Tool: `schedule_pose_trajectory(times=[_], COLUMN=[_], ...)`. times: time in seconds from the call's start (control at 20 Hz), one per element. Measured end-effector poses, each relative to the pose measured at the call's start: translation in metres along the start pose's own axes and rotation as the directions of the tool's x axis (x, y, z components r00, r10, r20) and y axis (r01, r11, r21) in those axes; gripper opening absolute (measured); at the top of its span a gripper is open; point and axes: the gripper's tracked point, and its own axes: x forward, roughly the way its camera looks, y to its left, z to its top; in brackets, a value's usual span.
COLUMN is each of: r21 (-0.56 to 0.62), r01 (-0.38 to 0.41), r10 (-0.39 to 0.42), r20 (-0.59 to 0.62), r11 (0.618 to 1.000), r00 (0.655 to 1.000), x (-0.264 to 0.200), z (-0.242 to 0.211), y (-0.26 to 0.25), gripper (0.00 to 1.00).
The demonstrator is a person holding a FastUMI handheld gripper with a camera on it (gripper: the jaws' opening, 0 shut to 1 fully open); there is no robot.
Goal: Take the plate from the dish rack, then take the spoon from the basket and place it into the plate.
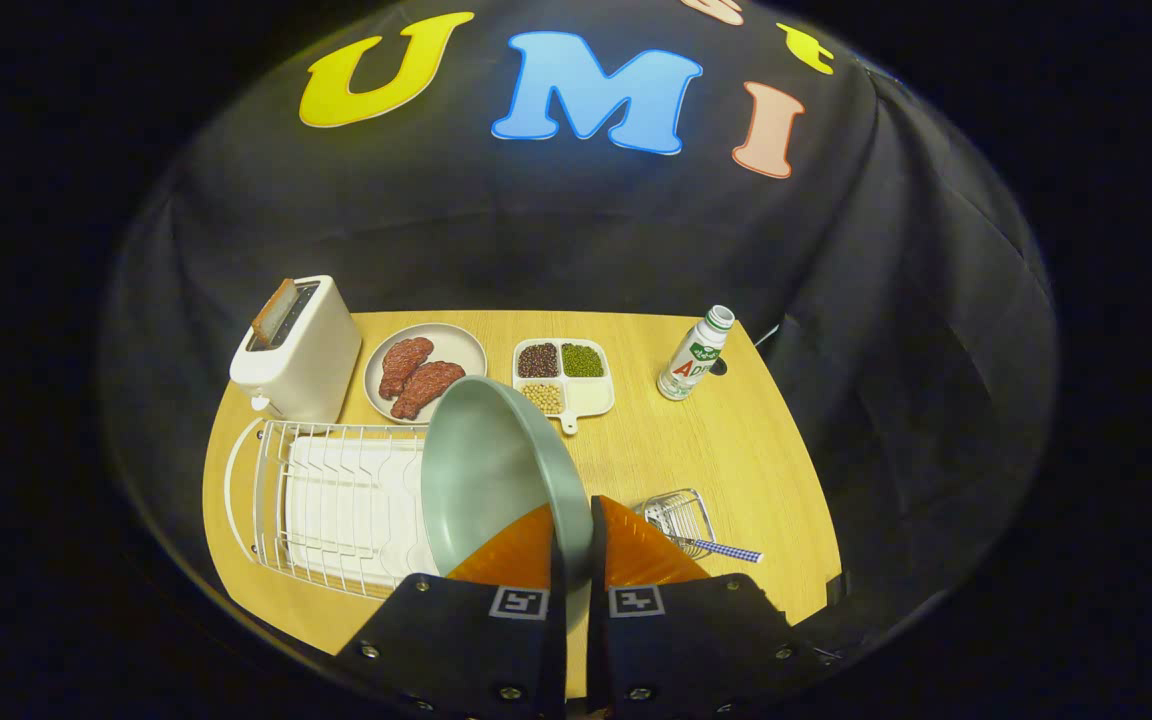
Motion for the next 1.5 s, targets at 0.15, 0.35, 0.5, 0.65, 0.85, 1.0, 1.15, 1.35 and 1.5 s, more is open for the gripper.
schedule_pose_trajectory(times=[0.15,0.35,0.5,0.65,0.85,1.0,1.15,1.35,1.5], r21=[0.026,0.090,0.126,0.139,0.178,0.208,0.233,0.304,0.310], r01=[-0.056,-0.128,-0.193,-0.242,-0.319,-0.394,-0.454,-0.508,-0.511], r10=[0.056,0.129,0.195,0.244,0.324,0.404,0.470,0.546,0.563], r20=[-0.003,-0.012,-0.004,0.004,0.002,-0.008,-0.017,-0.051,-0.103], r11=[0.998,0.988,0.973,0.960,0.931,0.895,0.860,0.806,0.802], r00=[0.998,0.992,0.981,0.970,0.946,0.915,0.882,0.836,0.820], x=[-0.016,-0.027,-0.034,-0.034,-0.032,-0.030,-0.022,-0.008,0.004], z=[-0.010,-0.029,-0.042,-0.058,-0.083,-0.103,-0.124,-0.168,-0.210], y=[-0.024,-0.056,-0.074,-0.093,-0.108,-0.108,-0.104,-0.093,-0.089], gripper=[0.08,0.08,0.08,0.08,0.08,0.08,0.08,0.08,0.08])
